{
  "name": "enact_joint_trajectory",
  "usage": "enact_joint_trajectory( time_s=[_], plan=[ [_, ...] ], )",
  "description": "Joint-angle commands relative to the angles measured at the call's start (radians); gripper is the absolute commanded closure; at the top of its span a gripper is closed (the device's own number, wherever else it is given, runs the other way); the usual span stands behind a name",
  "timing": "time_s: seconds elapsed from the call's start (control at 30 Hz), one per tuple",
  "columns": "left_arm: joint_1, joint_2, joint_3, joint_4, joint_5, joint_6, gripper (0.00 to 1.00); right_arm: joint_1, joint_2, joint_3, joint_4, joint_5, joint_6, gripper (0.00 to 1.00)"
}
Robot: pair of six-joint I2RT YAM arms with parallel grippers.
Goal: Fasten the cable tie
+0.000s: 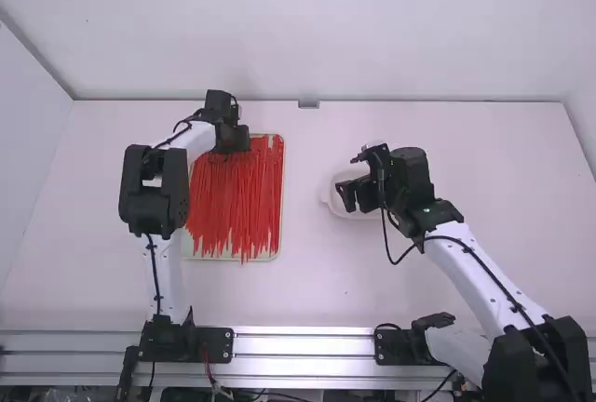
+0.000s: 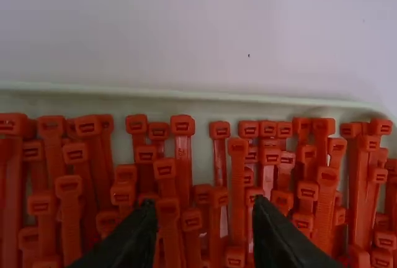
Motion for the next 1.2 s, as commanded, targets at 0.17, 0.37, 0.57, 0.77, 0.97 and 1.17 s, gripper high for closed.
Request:
enact_joint_trajectory(
  time_s=[0.17, 0.37, 0.57, 0.77, 0.97, 1.17],
  plan=[
    [-0.003, 0.005, -0.012, -0.004, -0.007, -0.003, 0.73, 0.005, 0.006, 0.035, -0.003, -0.004, 0.002, 0.01],
    [-0.003, 0.006, -0.012, -0.007, -0.007, -0.003, 0.69, 0.005, 0.006, 0.035, -0.003, -0.004, 0.002, 0.01],
    [-0.003, 0.006, -0.012, -0.012, -0.007, -0.002, 0.69, 0.005, 0.006, 0.035, -0.003, -0.007, 0.002, 0.01],
    [-0.003, 0.006, -0.013, -0.014, -0.009, -0.002, 0.69, 0.005, 0.006, 0.035, -0.004, -0.006, 0.002, 0.01],
    [-0.003, 0.006, -0.024, -0.011, -0.030, -0.007, 0.68, 0.005, 0.006, 0.035, -0.004, -0.007, 0.002, 0.01],
    [-0.003, 0.006, -0.024, -0.004, -0.031, -0.022, 0.68, 0.005, 0.006, 0.035, -0.004, -0.006, 0.002, 0.01]
  ],
)
